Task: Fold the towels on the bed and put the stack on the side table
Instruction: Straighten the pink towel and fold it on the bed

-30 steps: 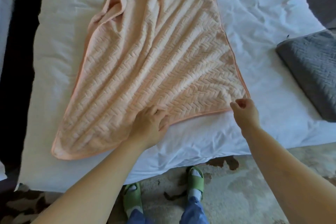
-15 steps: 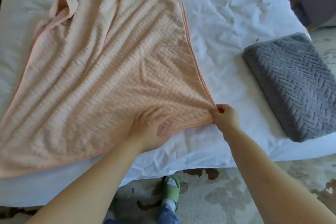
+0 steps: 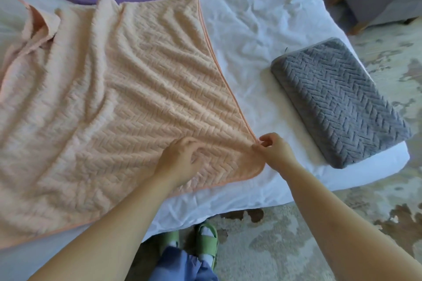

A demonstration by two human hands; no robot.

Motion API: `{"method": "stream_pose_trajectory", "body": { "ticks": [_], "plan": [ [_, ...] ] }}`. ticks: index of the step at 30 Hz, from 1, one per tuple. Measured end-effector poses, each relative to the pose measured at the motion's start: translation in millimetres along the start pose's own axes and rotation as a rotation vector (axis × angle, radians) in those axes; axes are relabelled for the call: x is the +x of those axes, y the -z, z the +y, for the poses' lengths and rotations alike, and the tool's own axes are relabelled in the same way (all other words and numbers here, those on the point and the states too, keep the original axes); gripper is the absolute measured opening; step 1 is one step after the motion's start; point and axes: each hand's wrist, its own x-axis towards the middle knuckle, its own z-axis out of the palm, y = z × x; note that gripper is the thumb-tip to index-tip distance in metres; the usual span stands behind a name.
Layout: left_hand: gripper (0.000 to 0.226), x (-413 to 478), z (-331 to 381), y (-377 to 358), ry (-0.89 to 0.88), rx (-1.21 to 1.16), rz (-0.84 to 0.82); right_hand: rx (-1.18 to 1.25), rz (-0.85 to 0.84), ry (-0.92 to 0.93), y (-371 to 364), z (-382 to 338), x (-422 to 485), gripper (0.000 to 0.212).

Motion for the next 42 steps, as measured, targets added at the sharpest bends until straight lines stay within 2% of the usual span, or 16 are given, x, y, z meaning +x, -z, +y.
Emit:
{"method": "stream_pose_trajectory", "body": {
  "ticks": [6, 10, 17, 22, 27, 32, 34, 37, 39, 42],
  "plan": [
    [0.050, 36, -22, 30, 0.109, 0.165, 0.123, -0.086, 0.030, 0.030, -11, -40, 33, 0.041],
    [0.060, 79, -45, 51, 0.221, 0.214, 0.097, -0.118, 0.052, 0.054, -25, -78, 73, 0.046],
    [0.062, 173, -85, 95, 0.249, 0.248, 0.112, 0.127, 0.028, 0.053, -45, -157, 161, 0.052],
    [0.063, 236, -92, 109, 0.265, 0.259, 0.137, 0.218, 0.011, 0.045, -55, -208, 226, 0.044],
    [0.062, 296, -99, 124, 0.334, 0.215, 0.205, 0.271, 0.005, 0.141, -68, -268, 294, 0.035],
    [0.060, 339, -101, 135, 0.310, 0.201, 0.209, 0.374, -0.017, 0.138, -74, -324, 346, 0.031],
    [0.059, 351, -100, 137, 0.290, 0.217, 0.214, 0.302, 0.029, 0.162, -74, -337, 363, 0.022],
    [0.062, 370, -96, 140, 0.219, 0.248, 0.229, 0.206, 0.222, 0.287, -52, -346, 388, 0.008],
    [0.067, 383, -91, 141, 0.160, 0.252, 0.259, 0.187, 0.320, 0.340, -28, -346, 407, 0.012],
    [0.065, 402, -88, 136, 0.129, 0.284, 0.233, 0.114, 0.309, 0.337, -12, -333, 427, 0.016]
  ]
}}
